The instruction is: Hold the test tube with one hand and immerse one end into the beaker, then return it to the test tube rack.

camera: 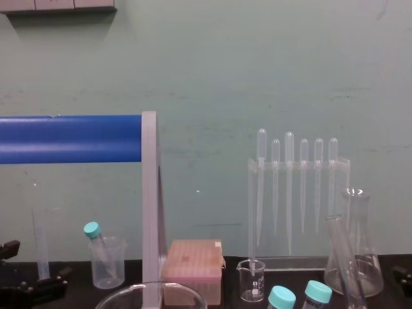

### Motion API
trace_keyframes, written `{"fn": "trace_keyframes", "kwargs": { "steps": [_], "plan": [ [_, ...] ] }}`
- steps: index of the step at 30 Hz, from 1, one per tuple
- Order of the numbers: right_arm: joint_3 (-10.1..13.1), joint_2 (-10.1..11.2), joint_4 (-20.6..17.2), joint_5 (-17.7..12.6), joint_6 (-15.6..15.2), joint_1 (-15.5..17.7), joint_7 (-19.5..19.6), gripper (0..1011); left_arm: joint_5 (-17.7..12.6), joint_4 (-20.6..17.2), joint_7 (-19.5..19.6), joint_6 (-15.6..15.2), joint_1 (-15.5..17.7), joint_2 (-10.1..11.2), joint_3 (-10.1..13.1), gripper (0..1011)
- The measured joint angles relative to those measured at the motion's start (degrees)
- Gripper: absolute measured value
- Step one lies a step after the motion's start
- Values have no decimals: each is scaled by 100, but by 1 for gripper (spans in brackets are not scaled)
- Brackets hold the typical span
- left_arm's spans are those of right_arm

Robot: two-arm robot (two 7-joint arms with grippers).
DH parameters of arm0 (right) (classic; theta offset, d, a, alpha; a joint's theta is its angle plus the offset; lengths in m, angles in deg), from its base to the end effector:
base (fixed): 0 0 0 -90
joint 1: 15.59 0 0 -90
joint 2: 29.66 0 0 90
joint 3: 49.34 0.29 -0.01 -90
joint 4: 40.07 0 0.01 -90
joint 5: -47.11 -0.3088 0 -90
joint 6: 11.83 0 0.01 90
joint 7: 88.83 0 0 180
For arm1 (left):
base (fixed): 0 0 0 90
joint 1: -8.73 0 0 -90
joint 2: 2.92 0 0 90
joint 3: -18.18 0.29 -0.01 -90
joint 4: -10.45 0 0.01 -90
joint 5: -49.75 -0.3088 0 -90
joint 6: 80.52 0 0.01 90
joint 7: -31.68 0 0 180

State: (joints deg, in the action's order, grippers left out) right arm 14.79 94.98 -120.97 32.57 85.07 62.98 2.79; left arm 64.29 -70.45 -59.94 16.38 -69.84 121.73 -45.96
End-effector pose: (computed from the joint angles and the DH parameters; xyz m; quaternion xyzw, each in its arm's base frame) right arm 0.3581 -0.0826 -0.3023 -0.1416 -0.1324 -0.5799 0.7913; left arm 0.3581 0.0827 -0.3023 0.1416 -0.1325 0.5799 0.7912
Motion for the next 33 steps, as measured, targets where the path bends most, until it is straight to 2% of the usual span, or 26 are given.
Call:
{"fn": "trace_keyframes", "kwargs": {
  "steps": [10,11,12,16,19,21,22,23,25,28,33],
  "plan": [
    [45,-12,-4,-44,0,12,-24,1000,0,0,0,0,0,0,0,1000],
    [144,-29,-48,-213,1,42,-132,1000,0,0,0,0,0,0,1,1000],
    [144,-29,-48,-213,1,42,-132,1000,0,0,0,0,0,0,0,1000],
    [552,-51,-341,-964,98,201,-600,1000,0,0,0,0,0,0,0,1000],
    [770,-37,-561,-1363,184,286,-891,1000,0,0,0,0,0,0,0,1000],
    [988,-3,-861,-1860,254,400,-1327,1000,0,0,0,0,0,0,0,1000],
    [988,-3,-861,-1860,254,400,-1327,1000,0,0,0,0,0,0,0,1000],
    [1059,24,-1003,-2032,266,454,-1531,1000,0,0,0,0,0,0,0,1000],
    [1115,59,-1144,-2204,270,512,-1743,1000,0,0,0,0,0,0,0,1000],
    [1192,163,-1466,-2480,283,643,-2267,1000,0,0,0,0,0,0,0,1000],
    [1207,290,-1720,-2621,288,761,-2811,1000,0,0,0,0,0,0,1,1000]
  ]
}}
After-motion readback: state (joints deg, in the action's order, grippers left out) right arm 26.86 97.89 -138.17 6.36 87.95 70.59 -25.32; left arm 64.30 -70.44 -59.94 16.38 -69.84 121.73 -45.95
